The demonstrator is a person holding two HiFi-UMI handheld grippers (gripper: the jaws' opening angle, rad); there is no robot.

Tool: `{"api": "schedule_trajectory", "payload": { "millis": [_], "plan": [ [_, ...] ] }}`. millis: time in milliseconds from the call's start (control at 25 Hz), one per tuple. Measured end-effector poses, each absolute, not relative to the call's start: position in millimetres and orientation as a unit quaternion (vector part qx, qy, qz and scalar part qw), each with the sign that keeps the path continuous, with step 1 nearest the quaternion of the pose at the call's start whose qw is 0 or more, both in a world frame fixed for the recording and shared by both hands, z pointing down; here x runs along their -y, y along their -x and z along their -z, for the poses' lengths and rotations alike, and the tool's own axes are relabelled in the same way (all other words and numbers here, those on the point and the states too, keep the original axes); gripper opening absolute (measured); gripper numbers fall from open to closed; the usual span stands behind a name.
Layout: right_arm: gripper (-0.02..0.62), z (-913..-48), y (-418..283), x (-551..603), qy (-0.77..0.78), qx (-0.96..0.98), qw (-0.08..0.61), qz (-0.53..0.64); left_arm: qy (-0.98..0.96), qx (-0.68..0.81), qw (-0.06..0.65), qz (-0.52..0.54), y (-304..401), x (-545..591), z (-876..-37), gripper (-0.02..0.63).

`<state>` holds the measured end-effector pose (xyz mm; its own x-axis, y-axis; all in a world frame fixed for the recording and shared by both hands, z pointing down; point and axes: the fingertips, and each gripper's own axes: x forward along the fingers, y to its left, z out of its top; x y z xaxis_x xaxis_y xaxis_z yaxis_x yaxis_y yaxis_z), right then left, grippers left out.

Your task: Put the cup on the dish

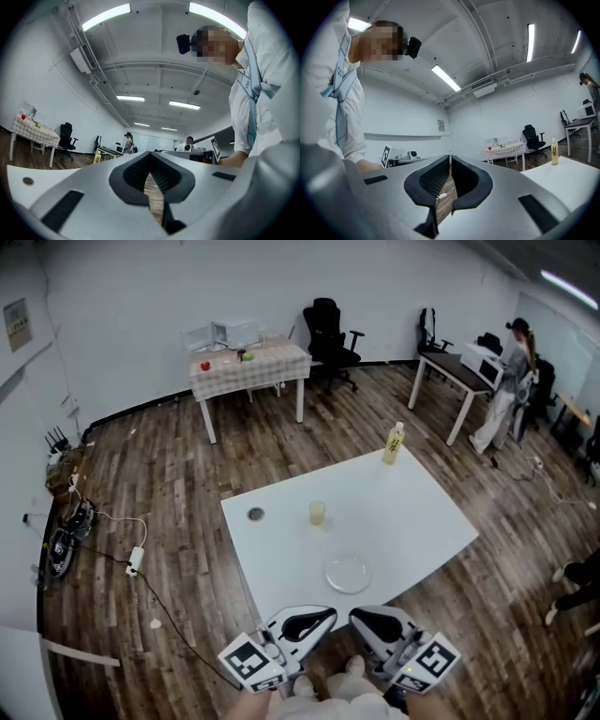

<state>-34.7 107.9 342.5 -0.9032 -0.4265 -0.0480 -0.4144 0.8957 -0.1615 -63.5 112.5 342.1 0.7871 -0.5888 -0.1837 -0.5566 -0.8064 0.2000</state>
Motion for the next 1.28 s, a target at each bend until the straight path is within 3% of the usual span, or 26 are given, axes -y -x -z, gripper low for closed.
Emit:
{"api": "schedule_trajectory", "payload": {
  "millis": [1280],
  "plan": [
    [0.034, -379.6, 13.2, 69.9, 0.159, -0.982, 0.024, 0.096, -0.925, 0.362, 0.073, 0.092, 53.6, 61.1, -387.5, 0.002]
  ]
}}
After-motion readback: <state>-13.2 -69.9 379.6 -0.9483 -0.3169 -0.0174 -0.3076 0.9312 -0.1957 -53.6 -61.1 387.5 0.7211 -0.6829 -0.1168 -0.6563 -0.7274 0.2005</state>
